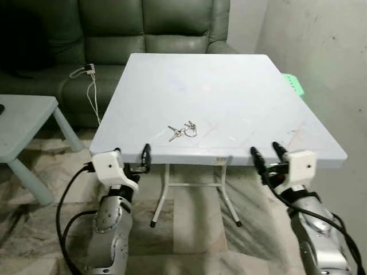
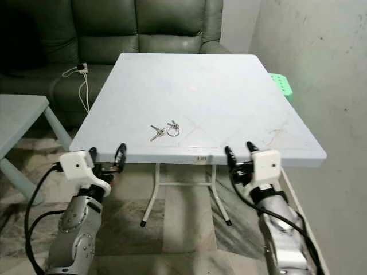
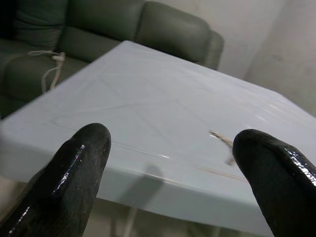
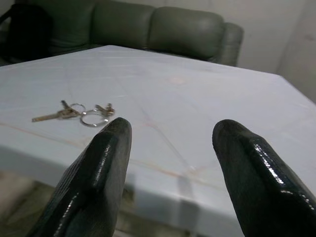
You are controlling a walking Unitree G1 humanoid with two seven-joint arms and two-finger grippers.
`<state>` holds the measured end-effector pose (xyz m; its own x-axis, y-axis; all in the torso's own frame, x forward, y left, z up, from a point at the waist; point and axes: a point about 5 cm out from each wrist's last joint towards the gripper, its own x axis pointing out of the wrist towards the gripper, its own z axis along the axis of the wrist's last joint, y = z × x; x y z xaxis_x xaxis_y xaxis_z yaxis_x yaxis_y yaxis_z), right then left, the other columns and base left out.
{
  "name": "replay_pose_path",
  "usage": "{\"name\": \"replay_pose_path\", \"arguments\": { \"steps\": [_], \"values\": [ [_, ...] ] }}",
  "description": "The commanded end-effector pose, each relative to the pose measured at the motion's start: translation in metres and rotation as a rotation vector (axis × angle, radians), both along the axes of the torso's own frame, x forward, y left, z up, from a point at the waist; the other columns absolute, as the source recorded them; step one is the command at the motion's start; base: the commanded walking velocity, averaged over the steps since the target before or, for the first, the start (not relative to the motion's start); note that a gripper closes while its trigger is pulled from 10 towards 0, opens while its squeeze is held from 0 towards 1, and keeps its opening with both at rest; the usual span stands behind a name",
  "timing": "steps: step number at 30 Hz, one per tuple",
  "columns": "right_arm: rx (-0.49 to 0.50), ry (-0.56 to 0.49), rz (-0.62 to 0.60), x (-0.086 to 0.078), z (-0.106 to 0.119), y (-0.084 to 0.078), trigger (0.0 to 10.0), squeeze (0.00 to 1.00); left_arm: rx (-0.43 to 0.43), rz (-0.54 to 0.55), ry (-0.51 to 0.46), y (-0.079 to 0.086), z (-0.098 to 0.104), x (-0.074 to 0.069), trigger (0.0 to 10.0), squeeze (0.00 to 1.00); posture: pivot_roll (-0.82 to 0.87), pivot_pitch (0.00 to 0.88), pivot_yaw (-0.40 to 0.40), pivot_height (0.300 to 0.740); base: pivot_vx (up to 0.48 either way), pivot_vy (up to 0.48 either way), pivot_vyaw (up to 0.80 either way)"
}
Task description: Hang keys on a hook
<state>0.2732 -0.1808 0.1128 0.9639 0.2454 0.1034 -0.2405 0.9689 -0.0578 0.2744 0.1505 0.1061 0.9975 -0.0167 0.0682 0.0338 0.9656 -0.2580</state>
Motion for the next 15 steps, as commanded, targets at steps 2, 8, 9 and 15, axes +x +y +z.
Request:
{"name": "replay_pose_path", "arguments": {
  "steps": [2,8,9,15],
  "values": [
    [-0.005,-0.017,0.000,0.0019,0.0044,-0.0019,10.0,0.00,-0.001,0.001,-0.001,-0.0014,0.0009,0.0002,10.0,0.00,0.02,0.037,-0.069,0.721,0.000,0.461,0.00],
    [-0.006,-0.016,0.009,0.0023,0.0045,-0.0009,10.0,0.00,-0.005,0.002,0.002,-0.0024,0.0001,-0.0004,10.0,0.00,0.02,0.034,-0.071,0.721,0.000,0.480,0.00],
    [-0.005,-0.016,0.010,0.0023,0.0046,-0.0007,10.0,0.00,-0.005,0.002,0.002,-0.0027,-0.0001,-0.0006,10.0,0.00,0.02,0.034,-0.071,0.721,0.000,0.480,0.00],
    [-0.008,-0.015,0.012,0.0015,0.0044,-0.0010,10.0,0.00,-0.005,0.005,0.001,-0.0028,-0.0001,-0.0009,10.0,0.00,0.01,0.036,-0.072,0.721,0.000,0.480,0.00]
  ]
}}
